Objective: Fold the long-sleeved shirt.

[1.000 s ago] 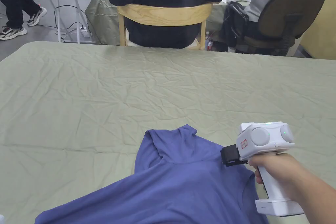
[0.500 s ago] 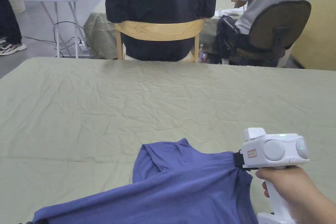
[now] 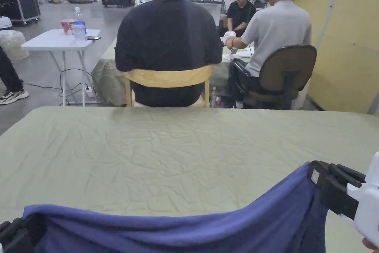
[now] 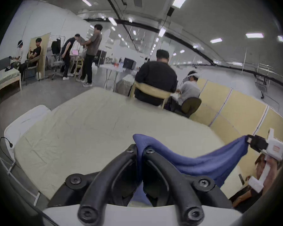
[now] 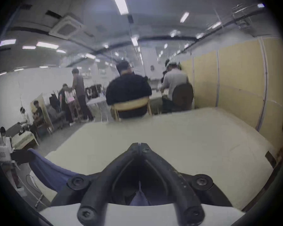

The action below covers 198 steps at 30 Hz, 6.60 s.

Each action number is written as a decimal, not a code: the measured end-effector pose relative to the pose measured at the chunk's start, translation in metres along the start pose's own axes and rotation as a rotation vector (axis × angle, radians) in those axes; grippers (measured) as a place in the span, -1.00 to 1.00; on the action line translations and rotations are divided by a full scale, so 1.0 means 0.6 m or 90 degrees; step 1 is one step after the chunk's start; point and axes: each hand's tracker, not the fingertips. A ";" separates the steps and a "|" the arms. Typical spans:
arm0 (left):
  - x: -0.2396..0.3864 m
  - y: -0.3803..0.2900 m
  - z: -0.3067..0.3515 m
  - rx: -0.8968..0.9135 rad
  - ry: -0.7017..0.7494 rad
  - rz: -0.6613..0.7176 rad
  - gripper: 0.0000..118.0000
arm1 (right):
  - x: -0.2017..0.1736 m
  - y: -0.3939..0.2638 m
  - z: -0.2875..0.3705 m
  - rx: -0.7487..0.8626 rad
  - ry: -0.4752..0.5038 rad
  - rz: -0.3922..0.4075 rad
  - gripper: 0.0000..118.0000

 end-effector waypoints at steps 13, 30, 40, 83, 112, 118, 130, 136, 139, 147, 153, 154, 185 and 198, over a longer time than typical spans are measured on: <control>0.117 0.282 0.012 0.162 -0.108 0.009 -0.94 | -0.009 0.284 0.088 0.157 0.003 0.062 -0.96; 0.229 0.683 -0.208 0.197 -0.130 -0.030 -0.94 | -0.022 0.730 -0.184 0.167 -0.067 0.058 -0.96; 0.167 0.761 -0.401 0.165 -0.083 0.019 -0.94 | 0.021 0.759 -0.359 0.135 -0.114 0.003 -0.96; -0.095 -0.120 -0.276 -0.328 -0.018 -0.133 -0.94 | 0.174 -0.237 -0.200 -0.402 -0.089 -0.043 -0.96; -0.159 -0.270 -0.135 -0.423 -0.023 -0.007 0.76 | 0.169 -0.387 -0.064 -0.473 -0.165 0.026 0.87; -0.114 -0.244 -0.141 -0.347 0.009 -0.096 -1.00 | 0.139 -0.364 -0.103 -0.414 -0.146 0.032 -0.97; -0.073 -0.196 -0.152 -0.239 -0.047 0.005 -1.00 | -0.048 -0.215 -0.596 -0.371 0.062 0.093 -0.97; -0.065 -0.191 -0.168 -0.182 0.000 -0.007 -1.00 | -0.096 -0.238 -0.825 -0.458 0.034 0.022 -0.27; -0.066 -0.198 -0.177 -0.179 0.000 -0.022 -1.00 | -0.105 -0.270 -0.882 -0.532 -0.024 0.059 1.00; -0.062 -0.215 -0.185 -0.204 0.007 -0.105 -1.00 | -0.122 -0.300 -0.911 -0.537 -0.067 0.108 0.13; -0.062 -0.224 -0.185 -0.222 0.004 -0.101 -1.00 | -0.130 -0.248 -0.872 -0.527 -0.040 0.093 -0.88; -0.061 -0.226 -0.185 -0.226 0.003 -0.099 -1.00 | -0.132 -0.235 -0.858 -0.522 -0.024 0.099 -0.88; -0.017 -0.240 -0.163 -0.231 -0.014 -0.165 -1.00 | 0.102 -0.436 -0.145 -0.653 -0.048 0.092 -0.88; -0.019 -0.240 -0.166 -0.240 -0.021 -0.159 -1.00 | 0.089 -0.355 -0.125 -0.460 -0.124 0.066 0.94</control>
